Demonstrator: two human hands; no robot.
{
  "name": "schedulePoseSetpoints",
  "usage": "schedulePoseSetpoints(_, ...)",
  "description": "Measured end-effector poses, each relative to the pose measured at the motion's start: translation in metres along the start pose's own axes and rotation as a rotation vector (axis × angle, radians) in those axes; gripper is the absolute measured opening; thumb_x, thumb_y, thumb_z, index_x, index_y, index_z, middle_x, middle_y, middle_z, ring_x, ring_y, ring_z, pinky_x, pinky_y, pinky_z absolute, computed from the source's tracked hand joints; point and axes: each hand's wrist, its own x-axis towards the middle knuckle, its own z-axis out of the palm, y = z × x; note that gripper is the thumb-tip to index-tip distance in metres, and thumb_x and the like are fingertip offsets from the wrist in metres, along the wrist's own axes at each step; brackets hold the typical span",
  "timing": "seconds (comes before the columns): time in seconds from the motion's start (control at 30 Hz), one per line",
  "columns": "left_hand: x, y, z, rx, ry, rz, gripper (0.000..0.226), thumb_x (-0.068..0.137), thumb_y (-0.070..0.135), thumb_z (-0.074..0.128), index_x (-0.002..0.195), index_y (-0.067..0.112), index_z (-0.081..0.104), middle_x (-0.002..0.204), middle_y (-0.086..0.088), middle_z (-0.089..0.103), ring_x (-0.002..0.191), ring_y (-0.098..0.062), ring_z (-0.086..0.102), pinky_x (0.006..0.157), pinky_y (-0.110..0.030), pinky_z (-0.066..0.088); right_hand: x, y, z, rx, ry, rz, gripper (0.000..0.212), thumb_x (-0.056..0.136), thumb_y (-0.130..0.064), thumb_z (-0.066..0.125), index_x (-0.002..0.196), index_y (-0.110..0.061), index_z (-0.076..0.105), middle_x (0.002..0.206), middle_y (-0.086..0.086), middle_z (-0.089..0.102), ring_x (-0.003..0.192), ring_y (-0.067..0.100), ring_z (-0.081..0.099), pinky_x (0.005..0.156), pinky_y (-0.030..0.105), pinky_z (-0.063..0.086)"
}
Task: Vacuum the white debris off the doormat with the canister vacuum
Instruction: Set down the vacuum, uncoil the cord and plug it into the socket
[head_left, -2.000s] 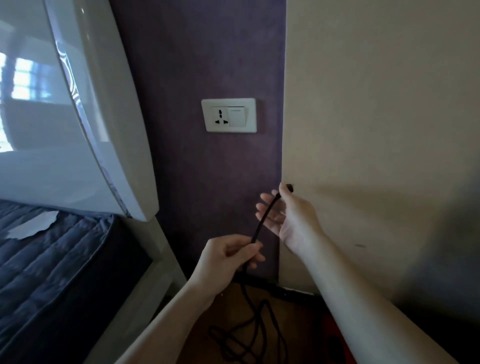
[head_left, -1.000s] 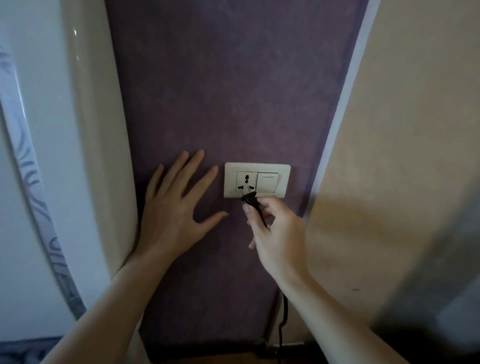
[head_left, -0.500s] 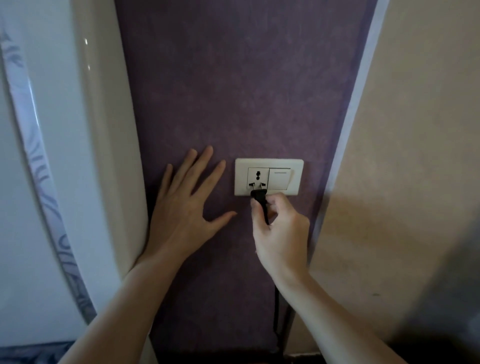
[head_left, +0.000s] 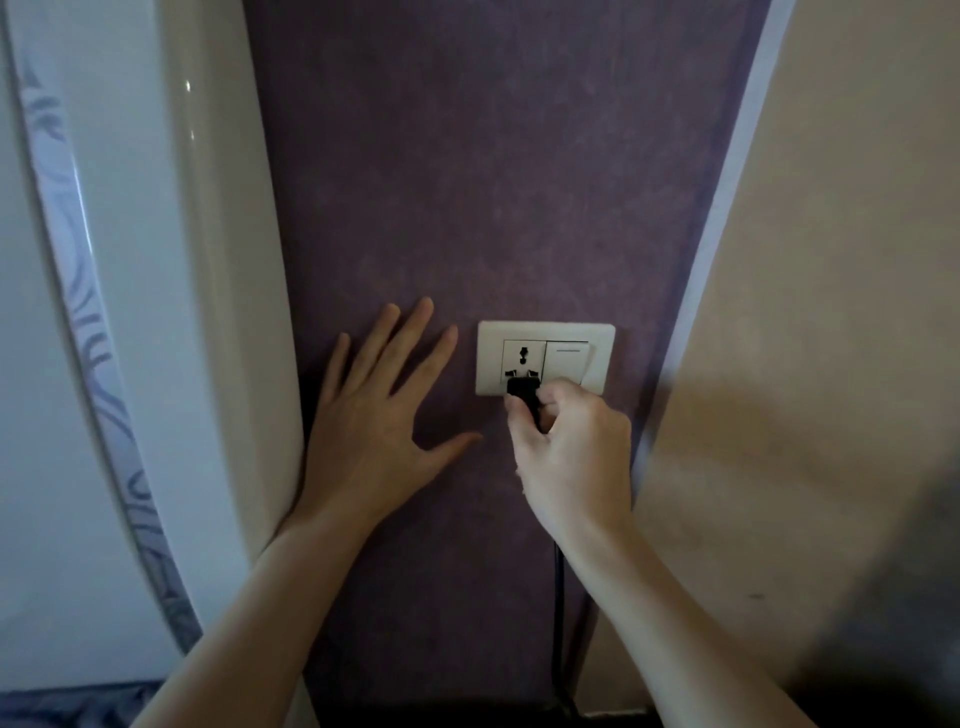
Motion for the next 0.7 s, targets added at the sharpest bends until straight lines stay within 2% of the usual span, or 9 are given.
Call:
schedulePoseSetpoints(0.13,0.0,0.0,0.0,-0.009,0.006,-0.002,0.09,0.079,0.071,0.054,0.156,0.03,0.029,0.167,0.008,0.01,0.154,-0.016,0.007,0.124,-0.049,0.009,0.003,-0.003,-0.002,0.031,-0.022,0.045,0.039,0.093,-0.032,0.068,0.064,-0.016,0.047,0.046,0.002,0.058,0.04,0.021,0.06,0.05,0.037,0.052)
schedulePoseSetpoints(0.23,0.0,-0.001,-0.001,-0.017,0.006,0.001,0.09,0.079,0.071,0.055,0.156,0.031,0.03,0.167,0.007,0.011,0.154,-0.016,0.007,0.123,-0.05,0.012,0.006,-0.004,-0.005,0.002,-0.022,0.048,0.047,0.091,-0.029,0.071,0.058,-0.013,0.041,0.045,0.005,0.054,0.041,0.025,0.054,0.046,0.032,0.042)
schedulePoseSetpoints(0.27,0.0,-0.001,0.0,-0.018,0.006,0.004,0.09,0.079,0.07,0.055,0.156,0.031,0.03,0.167,0.007,0.012,0.154,-0.016,0.007,0.123,-0.051,0.012,0.008,-0.005,-0.005,0.0,-0.022,0.06,0.046,0.09,-0.028,0.072,0.058,-0.01,0.043,0.046,0.006,0.054,0.043,0.027,0.054,0.046,0.032,0.041)
schedulePoseSetpoints(0.37,0.0,-0.002,0.001,-0.024,0.01,0.007,0.089,0.079,0.069,0.056,0.156,0.031,0.03,0.167,0.008,0.011,0.155,-0.016,0.007,0.123,-0.049,0.01,0.016,-0.006,0.001,0.032,-0.018,0.103,0.04,0.091,-0.027,0.07,0.062,-0.008,0.051,0.051,0.007,0.06,0.047,0.028,0.063,0.051,0.038,0.053)
schedulePoseSetpoints(0.5,0.0,-0.002,0.003,-0.047,0.02,0.003,0.091,0.078,0.065,0.064,0.155,0.032,0.031,0.167,0.008,0.011,0.155,-0.017,0.007,0.123,-0.05,0.009,0.017,-0.006,0.012,0.07,0.007,0.12,0.039,0.091,-0.028,0.068,0.063,-0.013,0.045,0.054,0.008,0.059,0.049,0.033,0.065,0.053,0.045,0.058)
schedulePoseSetpoints(0.6,0.0,-0.002,0.004,-0.054,0.021,0.0,0.092,0.076,0.061,0.069,0.155,0.032,0.031,0.167,0.008,0.011,0.155,-0.016,0.007,0.123,-0.051,0.01,0.016,-0.005,0.014,0.092,0.01,0.13,0.031,0.092,-0.03,0.069,0.071,-0.014,0.052,0.057,0.006,0.062,0.051,0.03,0.066,0.055,0.044,0.059)
schedulePoseSetpoints(0.7,-0.001,-0.002,0.004,-0.054,0.005,-0.004,0.09,0.078,0.064,0.063,0.155,0.032,0.028,0.167,0.009,0.009,0.155,-0.016,0.005,0.123,-0.051,0.009,0.014,-0.009,0.005,0.03,-0.03,0.095,0.027,0.092,-0.037,0.067,0.079,-0.014,0.059,0.059,-0.001,0.064,0.056,0.024,0.067,0.064,0.036,0.057)
